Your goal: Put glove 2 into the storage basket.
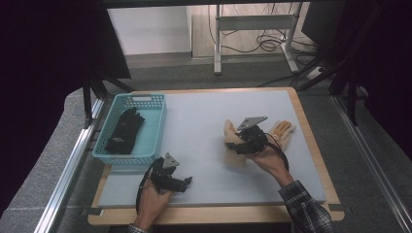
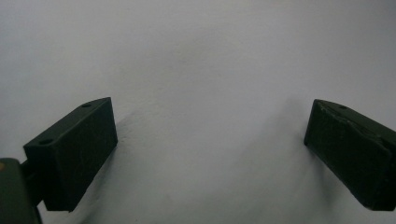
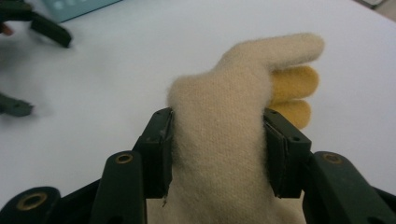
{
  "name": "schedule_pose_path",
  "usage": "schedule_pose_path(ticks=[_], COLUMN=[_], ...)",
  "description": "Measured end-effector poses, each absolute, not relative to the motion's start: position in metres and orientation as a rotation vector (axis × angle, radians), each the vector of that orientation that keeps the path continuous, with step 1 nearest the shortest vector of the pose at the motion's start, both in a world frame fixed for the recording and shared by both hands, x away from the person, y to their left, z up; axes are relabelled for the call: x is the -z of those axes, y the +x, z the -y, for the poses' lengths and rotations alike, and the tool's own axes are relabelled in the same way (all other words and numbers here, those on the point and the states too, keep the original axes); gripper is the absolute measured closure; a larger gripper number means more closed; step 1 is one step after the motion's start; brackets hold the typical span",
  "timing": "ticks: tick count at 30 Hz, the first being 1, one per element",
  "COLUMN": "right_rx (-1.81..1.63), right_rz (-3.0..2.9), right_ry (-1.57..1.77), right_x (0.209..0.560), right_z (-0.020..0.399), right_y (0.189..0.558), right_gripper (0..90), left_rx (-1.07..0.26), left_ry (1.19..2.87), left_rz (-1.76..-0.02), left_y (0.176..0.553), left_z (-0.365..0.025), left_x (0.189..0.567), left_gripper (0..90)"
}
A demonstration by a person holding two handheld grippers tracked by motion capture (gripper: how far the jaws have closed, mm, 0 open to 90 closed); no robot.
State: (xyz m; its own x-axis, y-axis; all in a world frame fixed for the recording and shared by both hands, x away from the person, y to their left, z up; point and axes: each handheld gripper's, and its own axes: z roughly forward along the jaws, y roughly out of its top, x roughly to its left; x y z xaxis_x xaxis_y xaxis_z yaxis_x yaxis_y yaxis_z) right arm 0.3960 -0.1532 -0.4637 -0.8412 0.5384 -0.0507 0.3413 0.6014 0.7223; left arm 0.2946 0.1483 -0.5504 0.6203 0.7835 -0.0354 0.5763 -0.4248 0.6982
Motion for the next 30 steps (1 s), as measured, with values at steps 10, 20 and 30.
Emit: schedule_pose_path(ticks=[10,20,30], right_rx=[-1.067,-1.087,-1.049], right_rz=[-2.683,-2.615,-2.536], right_ry=[0.658,0.719,0.919], right_x=[0.500,0.490,0.488], right_z=[0.125,0.140,0.175], right_y=[0.384,0.386,0.395], right_gripper=[38.1,29.7,42.8], left_rx=[-0.387,-0.387,-0.387], left_ry=[2.153,2.154,2.152], left_rz=[-1.064,-1.063,-1.064], left_y=[0.294,0.294,0.294], left_z=[-0.148,-0.148,-0.148], left_x=[0.550,0.550,0.550], left_gripper=[2.9,2.9,2.9])
